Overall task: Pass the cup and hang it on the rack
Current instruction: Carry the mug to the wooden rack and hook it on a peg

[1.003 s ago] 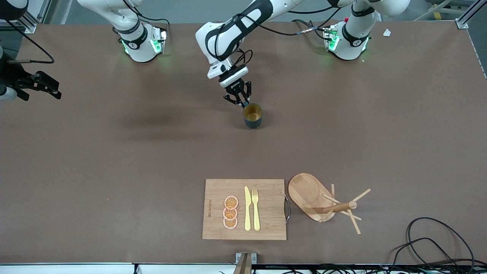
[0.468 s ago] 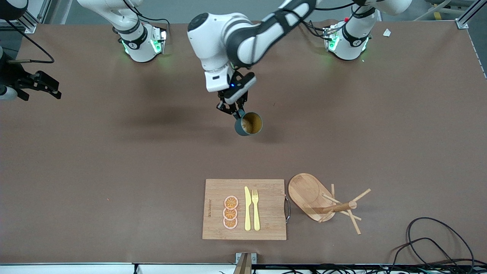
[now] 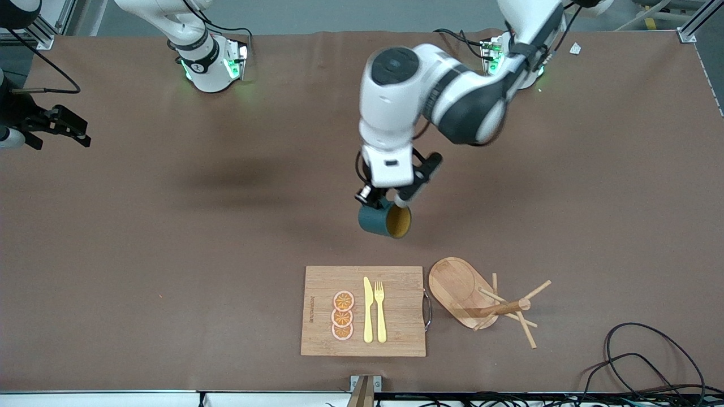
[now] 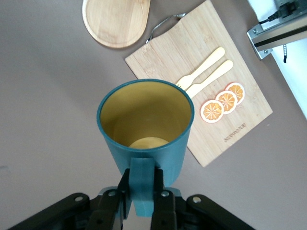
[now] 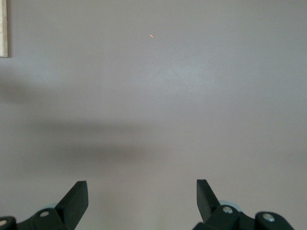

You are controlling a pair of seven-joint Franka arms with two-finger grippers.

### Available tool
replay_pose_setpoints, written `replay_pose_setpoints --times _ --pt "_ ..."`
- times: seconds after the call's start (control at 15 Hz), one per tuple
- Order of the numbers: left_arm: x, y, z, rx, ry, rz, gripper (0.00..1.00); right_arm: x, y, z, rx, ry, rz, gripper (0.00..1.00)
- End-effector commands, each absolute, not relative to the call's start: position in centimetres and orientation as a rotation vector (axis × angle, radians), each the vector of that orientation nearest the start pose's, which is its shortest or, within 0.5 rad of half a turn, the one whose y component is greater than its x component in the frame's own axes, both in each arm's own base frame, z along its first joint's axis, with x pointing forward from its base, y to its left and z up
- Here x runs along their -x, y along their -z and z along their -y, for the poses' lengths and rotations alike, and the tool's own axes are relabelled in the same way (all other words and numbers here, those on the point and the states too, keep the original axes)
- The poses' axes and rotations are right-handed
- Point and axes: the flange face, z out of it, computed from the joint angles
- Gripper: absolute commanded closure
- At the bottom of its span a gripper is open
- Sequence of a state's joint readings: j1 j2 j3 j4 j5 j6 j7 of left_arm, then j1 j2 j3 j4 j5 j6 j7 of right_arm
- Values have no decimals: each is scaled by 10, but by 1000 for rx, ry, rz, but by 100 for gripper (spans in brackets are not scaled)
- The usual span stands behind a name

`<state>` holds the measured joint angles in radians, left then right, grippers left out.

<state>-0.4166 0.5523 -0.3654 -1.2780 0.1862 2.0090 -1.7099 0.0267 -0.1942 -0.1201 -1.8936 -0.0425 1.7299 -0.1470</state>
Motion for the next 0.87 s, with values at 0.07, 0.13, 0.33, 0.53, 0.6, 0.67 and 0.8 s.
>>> replay_pose_setpoints --times 0.07,0.13,0.33,0.53,0.6,0.67,0.8 --pt "-608 -485 411 3056 -153 1668 100 -496 -592 54 3149 47 111 0" --pt "-619 -484 394 3073 -180 1667 100 -496 -592 53 3149 47 114 0" --pt "-647 -486 346 3121 -377 1748 100 -497 -593 52 3149 52 116 0" --pt "-672 -480 301 3168 -597 1845 100 -498 -597 51 3149 64 98 0" --pt "-681 -474 283 3177 -651 1877 100 -498 -599 45 3147 69 112 0" --pt "-687 -469 273 3157 -717 1926 100 -499 -602 44 3142 77 80 0" --pt "-696 -460 255 3132 -776 1991 100 -499 -604 40 3138 63 -30 0"
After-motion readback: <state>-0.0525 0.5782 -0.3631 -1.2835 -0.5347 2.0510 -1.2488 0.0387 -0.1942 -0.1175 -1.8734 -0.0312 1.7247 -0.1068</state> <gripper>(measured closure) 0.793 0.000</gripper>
